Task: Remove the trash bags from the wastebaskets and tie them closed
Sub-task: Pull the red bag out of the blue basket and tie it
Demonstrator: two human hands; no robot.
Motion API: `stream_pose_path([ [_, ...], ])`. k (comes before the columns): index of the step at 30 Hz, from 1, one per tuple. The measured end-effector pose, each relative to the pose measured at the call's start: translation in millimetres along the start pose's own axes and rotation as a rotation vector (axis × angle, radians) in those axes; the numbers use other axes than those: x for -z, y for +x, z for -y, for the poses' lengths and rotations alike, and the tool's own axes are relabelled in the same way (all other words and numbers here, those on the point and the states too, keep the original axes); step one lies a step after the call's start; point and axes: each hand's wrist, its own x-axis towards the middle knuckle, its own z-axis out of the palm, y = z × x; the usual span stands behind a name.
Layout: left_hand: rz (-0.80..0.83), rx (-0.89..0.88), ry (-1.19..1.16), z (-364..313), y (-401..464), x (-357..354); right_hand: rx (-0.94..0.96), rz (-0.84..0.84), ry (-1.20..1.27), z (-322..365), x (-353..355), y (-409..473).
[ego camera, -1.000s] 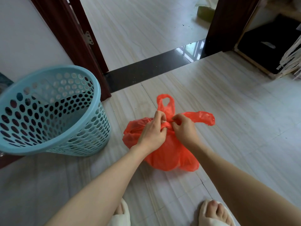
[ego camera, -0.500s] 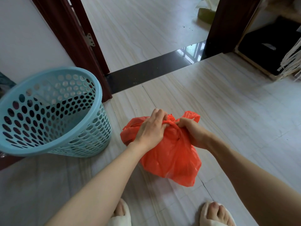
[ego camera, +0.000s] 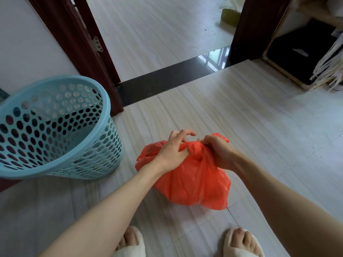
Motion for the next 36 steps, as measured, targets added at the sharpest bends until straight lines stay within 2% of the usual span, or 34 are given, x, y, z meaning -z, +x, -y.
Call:
stream_pose_path([
  [2,-0.077,0.076,-0.167,2,1,-7,0.011,-0.035,0.036,-2,-2,1],
  [6,-0.249,0.376,-0.8,3,13,-16,0.035,-0.077,0.085,-3,-5,3],
  [7,-0.284,0.438,-0.886,2,16,-17,0.065,-0.092,0.059,-4,-4,4],
  [10,-0.359,0.621,-0.931,5,21,-20,0.171,-0.27,-0.086,-8,1,10],
  [13,-0.435,0.72,-0.935,15,21,-21,0.228,-0.497,-0.199,-14,14,17],
  [16,-0.51,0.832,-0.962,34,13,-12,0.136,-0.676,-0.108,-23,45,20],
  [20,-0.478,1.0,-1.008,46,5,0,0.081,-0.744,-0.025,-29,66,17],
  [25,-0.353,1.039,-1.111,44,0,8,0.089,-0.754,-0.138,-36,65,14],
  [29,-0.196,1.094,-1.162,49,-9,26,0.283,-0.658,-0.448,-42,59,11],
  [31,-0.149,1.086,-1.227,49,-11,32,0.36,-0.616,-0.523,-40,56,9],
  [34,-0.147,0.944,-1.457,42,-8,31,0.36,-0.564,-0.513,-41,51,9],
  [36,-0.239,0.855,-1.621,37,-1,21,0.316,-0.517,-0.449,-43,48,9],
])
